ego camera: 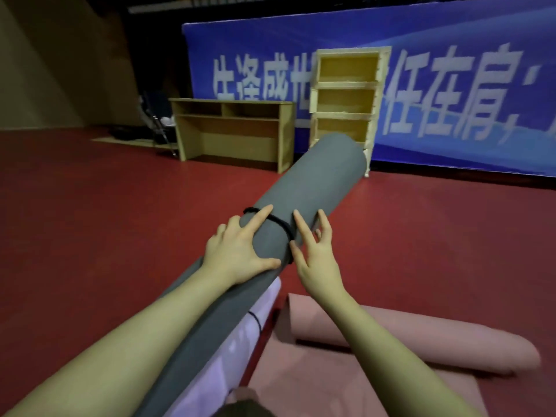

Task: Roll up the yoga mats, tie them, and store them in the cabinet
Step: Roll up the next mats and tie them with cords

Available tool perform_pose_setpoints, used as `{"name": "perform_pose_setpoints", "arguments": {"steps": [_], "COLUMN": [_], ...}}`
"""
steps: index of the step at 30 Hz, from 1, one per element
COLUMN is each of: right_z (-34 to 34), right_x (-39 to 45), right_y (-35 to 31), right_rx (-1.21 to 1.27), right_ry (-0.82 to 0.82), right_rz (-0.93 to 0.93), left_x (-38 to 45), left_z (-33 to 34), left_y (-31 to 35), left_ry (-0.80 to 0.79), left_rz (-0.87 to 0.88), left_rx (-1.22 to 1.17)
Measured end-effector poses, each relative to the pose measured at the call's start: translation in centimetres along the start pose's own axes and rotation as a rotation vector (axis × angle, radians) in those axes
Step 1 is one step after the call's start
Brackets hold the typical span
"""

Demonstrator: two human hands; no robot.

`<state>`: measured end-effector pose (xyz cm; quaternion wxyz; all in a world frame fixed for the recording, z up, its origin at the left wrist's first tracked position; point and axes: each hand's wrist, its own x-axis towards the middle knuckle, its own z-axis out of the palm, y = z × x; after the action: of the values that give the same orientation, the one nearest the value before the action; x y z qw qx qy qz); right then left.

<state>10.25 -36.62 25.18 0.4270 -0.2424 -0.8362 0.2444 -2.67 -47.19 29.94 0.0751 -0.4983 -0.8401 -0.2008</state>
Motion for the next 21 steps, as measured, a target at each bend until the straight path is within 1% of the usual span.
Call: {"name": "perform_pose_setpoints", "arguments": {"steps": [6,9,12,14,18,21], "right_z": [9.7,14.5,18.7,21.0,24.5,26.3], "right_x": [1.5,2.7,3.5,3.4,2.9,2.1], "right_y": [1.1,2.9,5.6,7.4,11.1,13.6], "right_rx": [-0.076,-0.082,-0.158,-0.19,-0.263,-0.358], "right_ry": [-0.338,-0.527,-0.686,-0.755,-0.794,-0.884], "right_rz": [0.006,0.02,-0.003,0.012,0.024,0.002], "left_x": [-0.1,0.5,1.8,2.7,3.7,3.0], "left_z": [4.0,7.1,10.5,12.8,18.0,21.9], "left_y": [-9.8,-14.2,-17.4,-18.8,-20.7,-21.7], "left_ry": [-0.091,-0.158,-0.209,-0.242,-0.307,-0.352], "left_rz": [-0.207,-0.298,-0.366,-0.395,-0.433,-0.43], "left_rx": [0.053,0.087,0.104,0.101,0.097,0.127]}}
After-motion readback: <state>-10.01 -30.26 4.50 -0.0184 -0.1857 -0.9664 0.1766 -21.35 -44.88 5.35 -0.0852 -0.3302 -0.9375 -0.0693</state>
